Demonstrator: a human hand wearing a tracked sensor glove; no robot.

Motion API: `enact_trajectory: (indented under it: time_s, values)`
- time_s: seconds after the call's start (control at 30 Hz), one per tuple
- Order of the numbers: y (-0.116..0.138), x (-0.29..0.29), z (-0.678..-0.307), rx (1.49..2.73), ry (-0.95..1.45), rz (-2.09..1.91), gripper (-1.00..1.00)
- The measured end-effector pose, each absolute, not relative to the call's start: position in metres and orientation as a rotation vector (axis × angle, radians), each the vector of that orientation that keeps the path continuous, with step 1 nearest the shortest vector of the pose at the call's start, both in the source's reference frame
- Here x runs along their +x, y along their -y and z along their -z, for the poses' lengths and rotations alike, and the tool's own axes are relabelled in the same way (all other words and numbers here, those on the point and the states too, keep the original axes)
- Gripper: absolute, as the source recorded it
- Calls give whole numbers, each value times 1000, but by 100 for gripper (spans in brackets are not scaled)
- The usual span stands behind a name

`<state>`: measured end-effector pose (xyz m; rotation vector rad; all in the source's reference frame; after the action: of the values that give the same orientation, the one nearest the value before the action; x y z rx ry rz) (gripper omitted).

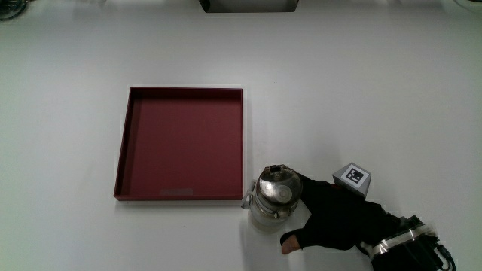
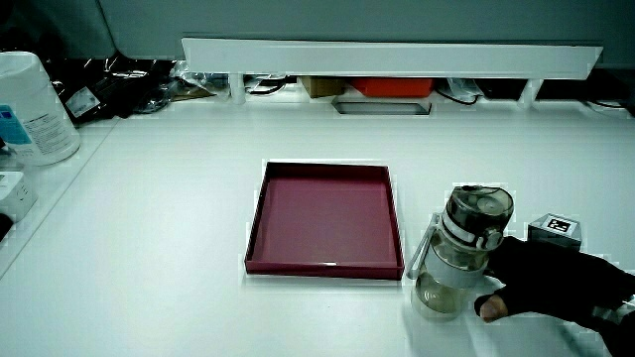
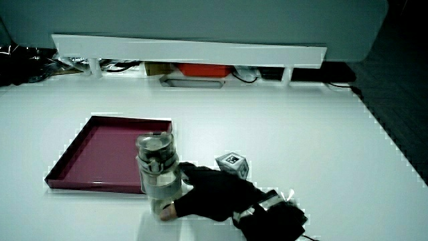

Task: Pick bottle

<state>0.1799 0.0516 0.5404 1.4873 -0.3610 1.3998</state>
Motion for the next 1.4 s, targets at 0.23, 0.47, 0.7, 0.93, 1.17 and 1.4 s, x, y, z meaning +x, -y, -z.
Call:
enact_trajectory:
  time_s: [0.23,0.47,0.7,0.93,1.17,1.4]
  values:
    - [-53,178,-546,1468,346,-1442,5]
    - [-55,177,-552,1502,342,-1530,36]
    - [-59,178,-553,1544,330,-1635,68]
    - [-63,179,-552,1618,329,-1663,100]
    - [-59,170,-540,1649,397,-1624,100]
    - [-41,145,-519,1685,537,-1586,100]
